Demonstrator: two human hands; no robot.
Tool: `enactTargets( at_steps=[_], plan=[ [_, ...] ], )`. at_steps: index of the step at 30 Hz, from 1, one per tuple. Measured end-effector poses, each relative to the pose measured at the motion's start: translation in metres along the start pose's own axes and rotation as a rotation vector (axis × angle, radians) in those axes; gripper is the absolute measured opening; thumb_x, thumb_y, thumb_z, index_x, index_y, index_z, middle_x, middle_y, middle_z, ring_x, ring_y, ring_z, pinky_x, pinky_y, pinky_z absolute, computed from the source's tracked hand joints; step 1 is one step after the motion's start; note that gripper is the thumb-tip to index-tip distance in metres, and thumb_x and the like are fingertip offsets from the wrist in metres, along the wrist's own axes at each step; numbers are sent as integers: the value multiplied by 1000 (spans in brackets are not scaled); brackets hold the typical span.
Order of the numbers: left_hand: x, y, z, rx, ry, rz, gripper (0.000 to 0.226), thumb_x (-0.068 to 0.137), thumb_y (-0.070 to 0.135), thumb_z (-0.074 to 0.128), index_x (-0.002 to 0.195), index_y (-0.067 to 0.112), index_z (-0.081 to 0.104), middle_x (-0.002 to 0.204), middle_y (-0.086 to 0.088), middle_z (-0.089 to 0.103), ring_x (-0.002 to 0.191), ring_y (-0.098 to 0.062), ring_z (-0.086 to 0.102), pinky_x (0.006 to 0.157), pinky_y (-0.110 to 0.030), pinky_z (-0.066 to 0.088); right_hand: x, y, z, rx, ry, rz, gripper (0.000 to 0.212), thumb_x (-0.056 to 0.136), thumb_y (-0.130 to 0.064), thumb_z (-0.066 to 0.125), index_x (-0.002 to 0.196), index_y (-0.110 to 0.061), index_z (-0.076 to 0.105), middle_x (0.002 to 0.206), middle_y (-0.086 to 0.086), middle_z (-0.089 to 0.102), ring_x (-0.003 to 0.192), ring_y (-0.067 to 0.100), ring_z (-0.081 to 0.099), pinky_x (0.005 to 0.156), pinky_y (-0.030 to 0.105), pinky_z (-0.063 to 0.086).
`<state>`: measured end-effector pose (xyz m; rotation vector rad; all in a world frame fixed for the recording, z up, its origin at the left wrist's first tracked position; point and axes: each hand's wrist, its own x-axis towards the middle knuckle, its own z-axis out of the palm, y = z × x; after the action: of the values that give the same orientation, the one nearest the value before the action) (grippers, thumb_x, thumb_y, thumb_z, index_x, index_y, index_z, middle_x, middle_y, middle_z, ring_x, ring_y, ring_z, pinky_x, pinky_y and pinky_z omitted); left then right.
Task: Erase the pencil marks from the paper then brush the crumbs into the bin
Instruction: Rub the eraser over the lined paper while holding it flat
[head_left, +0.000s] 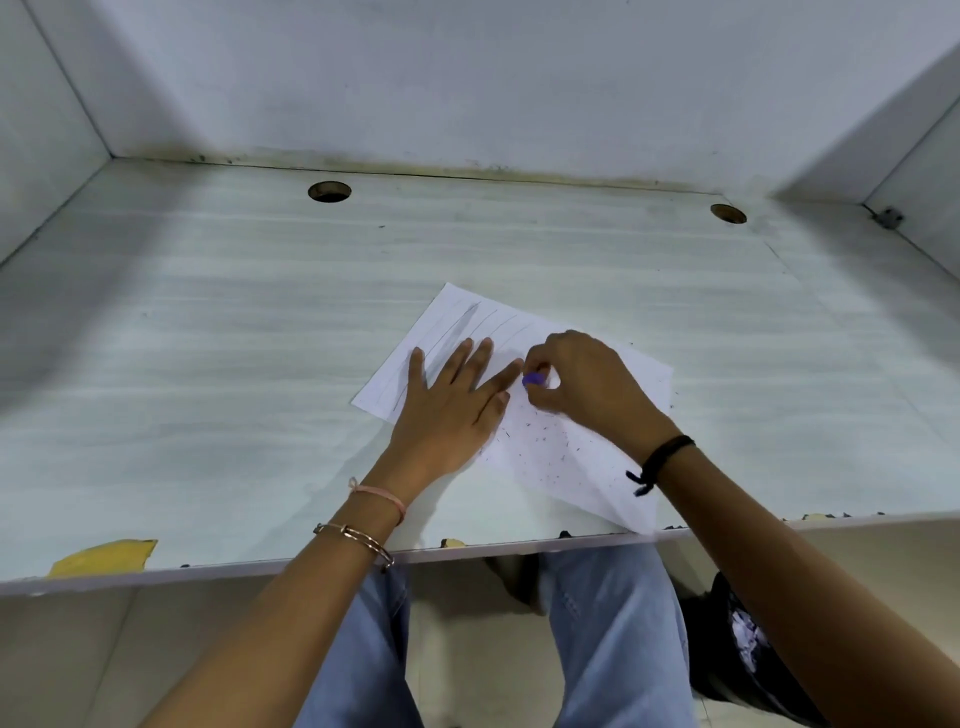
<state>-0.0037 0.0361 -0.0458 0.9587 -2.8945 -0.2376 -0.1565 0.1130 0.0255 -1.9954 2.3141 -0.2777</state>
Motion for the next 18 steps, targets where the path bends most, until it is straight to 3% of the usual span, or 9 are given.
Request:
enactTargets(
  at_steps=[3,5,8,10,12,14,16,18],
  plan=[
    [-1,0,0,57,-21,28,50,103,43,9,151,42,-6,162,2,-12,150,-18,-11,115,-63,-2,-16,-7,2,156,-120,-133,7,80,-18,64,85,-19,70,78,-11,61,72,4,50,65,24,40],
    [0,0,2,20,4,16,49,103,44,4,151,45,-6,163,5,-10,150,-16,-10,115,-62,-4,-16,4,-3,198,-175,-91,6,78,-21,67,83,-24,70,76,-14,61,70,2,51,63,24,42],
    [1,-1,5,7,17,-3,50,99,46,-5,150,46,-7,163,5,-8,150,-15,-9,116,-61,-5,-3,13,-2,134,-41,29,10,78,-17,66,87,-19,71,83,-3,65,80,13,55,67,29,43],
    [1,-1,4,18,10,-9,56,90,52,-16,145,46,-15,163,4,-9,150,-16,-9,115,-62,-4,-5,4,5,104,33,-11,11,80,-14,63,89,-15,69,84,1,63,81,15,54,69,27,42],
    [1,0,5,17,11,-3,63,82,53,-21,145,46,-16,163,5,-9,150,-16,-9,115,-62,-4,-17,-3,8,163,-11,-129,10,81,-13,65,89,-17,70,79,-5,60,71,5,49,66,20,38],
    [0,0,5,-4,18,-3,59,91,53,-13,149,47,-8,163,7,-9,150,-14,-10,116,-60,-6,-24,2,1,233,-118,-164,8,80,-17,68,86,-19,72,75,-12,60,65,1,50,63,13,37],
    [-1,0,4,-49,19,-7,55,96,51,-6,151,48,-2,163,8,-7,149,-12,-9,116,-59,-7,-21,17,-4,292,-148,-85,8,79,-16,69,84,-21,73,74,-13,64,65,-1,52,63,13,41],
    [-1,1,2,-52,35,1,63,89,52,-13,151,48,0,163,8,-5,149,-12,-8,116,-60,-6,-17,34,-1,389,-58,55,10,77,-13,70,81,-21,72,78,-7,66,67,3,55,65,22,49]
  ],
)
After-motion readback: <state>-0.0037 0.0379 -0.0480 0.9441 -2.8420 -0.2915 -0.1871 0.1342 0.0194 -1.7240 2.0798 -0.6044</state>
